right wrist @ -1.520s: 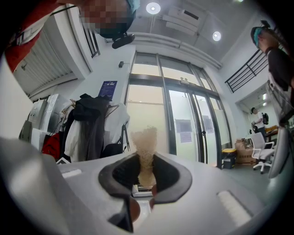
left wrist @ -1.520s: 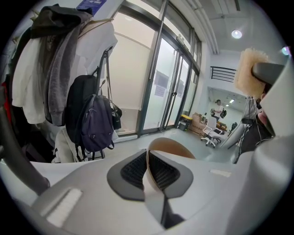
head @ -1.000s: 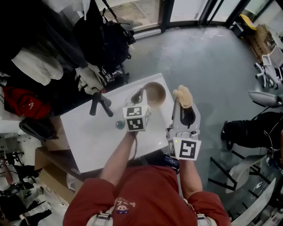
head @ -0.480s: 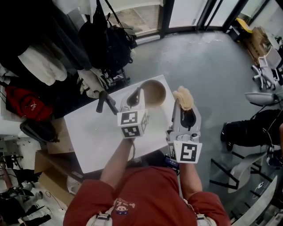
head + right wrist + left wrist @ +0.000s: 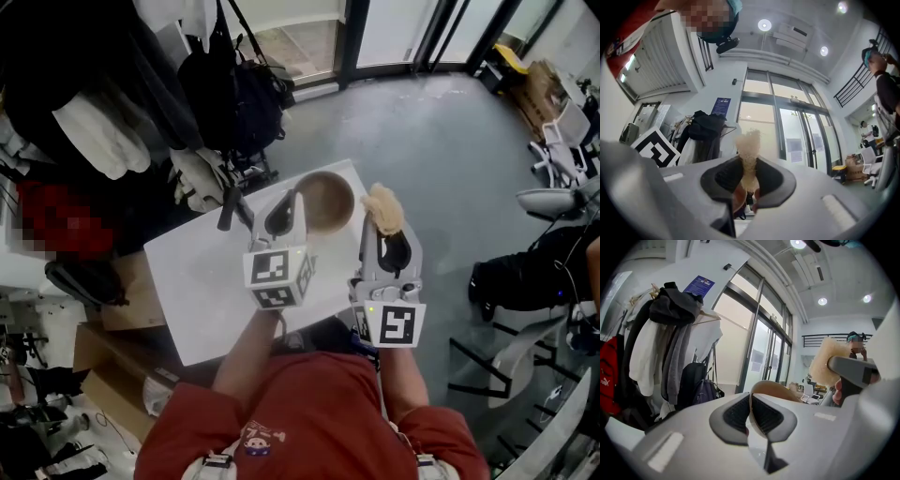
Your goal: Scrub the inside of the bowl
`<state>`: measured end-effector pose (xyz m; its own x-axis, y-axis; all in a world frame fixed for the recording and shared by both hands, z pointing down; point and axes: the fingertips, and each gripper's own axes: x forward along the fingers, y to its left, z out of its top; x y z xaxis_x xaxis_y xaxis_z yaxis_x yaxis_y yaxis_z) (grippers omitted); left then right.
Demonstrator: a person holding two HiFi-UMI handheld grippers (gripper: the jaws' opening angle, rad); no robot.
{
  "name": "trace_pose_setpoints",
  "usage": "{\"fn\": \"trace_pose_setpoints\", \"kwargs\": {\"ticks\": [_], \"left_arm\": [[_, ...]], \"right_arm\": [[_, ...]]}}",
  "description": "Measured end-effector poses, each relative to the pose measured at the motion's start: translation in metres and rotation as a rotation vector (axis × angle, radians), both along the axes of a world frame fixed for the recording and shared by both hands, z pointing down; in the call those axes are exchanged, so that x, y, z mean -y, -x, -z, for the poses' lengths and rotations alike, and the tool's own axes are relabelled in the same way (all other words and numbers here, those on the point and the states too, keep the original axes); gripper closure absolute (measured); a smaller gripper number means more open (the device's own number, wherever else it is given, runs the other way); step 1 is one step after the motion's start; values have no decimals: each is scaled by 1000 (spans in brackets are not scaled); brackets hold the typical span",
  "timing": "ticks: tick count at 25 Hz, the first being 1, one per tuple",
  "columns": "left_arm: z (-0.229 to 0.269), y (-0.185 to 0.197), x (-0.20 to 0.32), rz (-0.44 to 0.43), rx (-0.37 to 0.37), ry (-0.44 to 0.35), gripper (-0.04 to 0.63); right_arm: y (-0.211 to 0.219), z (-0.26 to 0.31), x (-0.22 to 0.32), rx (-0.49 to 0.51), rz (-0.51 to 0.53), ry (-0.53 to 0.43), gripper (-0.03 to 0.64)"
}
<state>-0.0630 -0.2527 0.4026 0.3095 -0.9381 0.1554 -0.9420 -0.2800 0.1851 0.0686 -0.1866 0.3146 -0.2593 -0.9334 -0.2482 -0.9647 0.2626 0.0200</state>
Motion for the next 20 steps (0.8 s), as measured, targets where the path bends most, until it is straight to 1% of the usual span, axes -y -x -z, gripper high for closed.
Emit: {"fn": "trace_pose_setpoints", "kwargs": {"ticks": [2, 4, 6, 10, 13, 18, 20], "left_arm": [[9, 5, -7, 1, -3, -17, 572], [16, 8, -13, -3, -5, -28, 572], [20, 9, -17, -14, -9, -32, 572], [27, 15, -26, -19, -1, -39, 572], [32, 20, -30, -9, 0, -52, 572], [32, 28, -35, 5, 14, -63, 572], [34, 29, -37, 7, 19, -69, 572]], "right_arm": [[8, 3, -7, -7, 23, 0, 541], [17, 3, -13, -35, 58, -1, 540], [26, 2, -18, -62, 95, 3, 541], [46, 2, -23, -85, 162, 8, 541], [57, -3, -21, -121, 201, 39, 541], [73, -14, -15, -199, 236, 98, 541], [78, -18, -14, -252, 257, 104, 541]]}}
